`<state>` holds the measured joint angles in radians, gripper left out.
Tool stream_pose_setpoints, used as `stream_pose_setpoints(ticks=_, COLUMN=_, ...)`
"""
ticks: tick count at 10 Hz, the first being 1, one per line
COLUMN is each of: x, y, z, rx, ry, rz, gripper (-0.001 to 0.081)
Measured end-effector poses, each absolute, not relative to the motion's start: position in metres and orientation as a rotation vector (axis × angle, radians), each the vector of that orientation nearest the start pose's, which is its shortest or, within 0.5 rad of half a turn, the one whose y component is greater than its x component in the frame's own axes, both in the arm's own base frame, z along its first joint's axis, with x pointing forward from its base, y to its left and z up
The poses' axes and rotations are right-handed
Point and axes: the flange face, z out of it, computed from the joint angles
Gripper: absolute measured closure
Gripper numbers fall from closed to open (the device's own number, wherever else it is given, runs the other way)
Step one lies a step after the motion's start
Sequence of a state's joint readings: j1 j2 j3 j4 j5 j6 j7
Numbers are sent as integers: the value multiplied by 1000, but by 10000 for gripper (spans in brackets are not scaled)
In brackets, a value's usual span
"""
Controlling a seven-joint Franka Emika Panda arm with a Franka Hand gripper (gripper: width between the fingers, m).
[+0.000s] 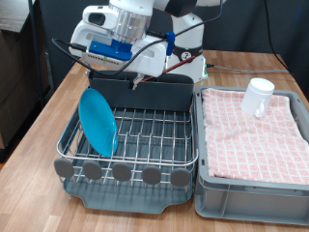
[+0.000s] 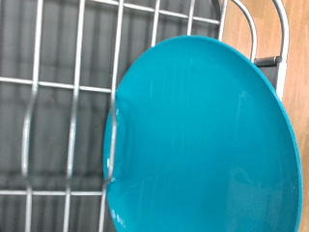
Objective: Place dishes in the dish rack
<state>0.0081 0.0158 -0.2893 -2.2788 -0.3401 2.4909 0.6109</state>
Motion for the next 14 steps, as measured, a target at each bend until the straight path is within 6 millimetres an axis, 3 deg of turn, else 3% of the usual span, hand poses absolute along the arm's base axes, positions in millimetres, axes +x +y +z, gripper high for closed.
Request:
stream_pose_setpoints(ticks=5, x=515, y=-137, z=422, rx=-3094, ry=1094, rz=-322, gripper=3)
stream_pose_setpoints(ticks=9, x=515, y=-127, z=427, rx=-3093, ry=1101, rz=-258, gripper=3)
stream_pose_setpoints(ticks=14, x=525, y=-46, z=449, rx=-3023, ry=1147, rz=-128, gripper=3)
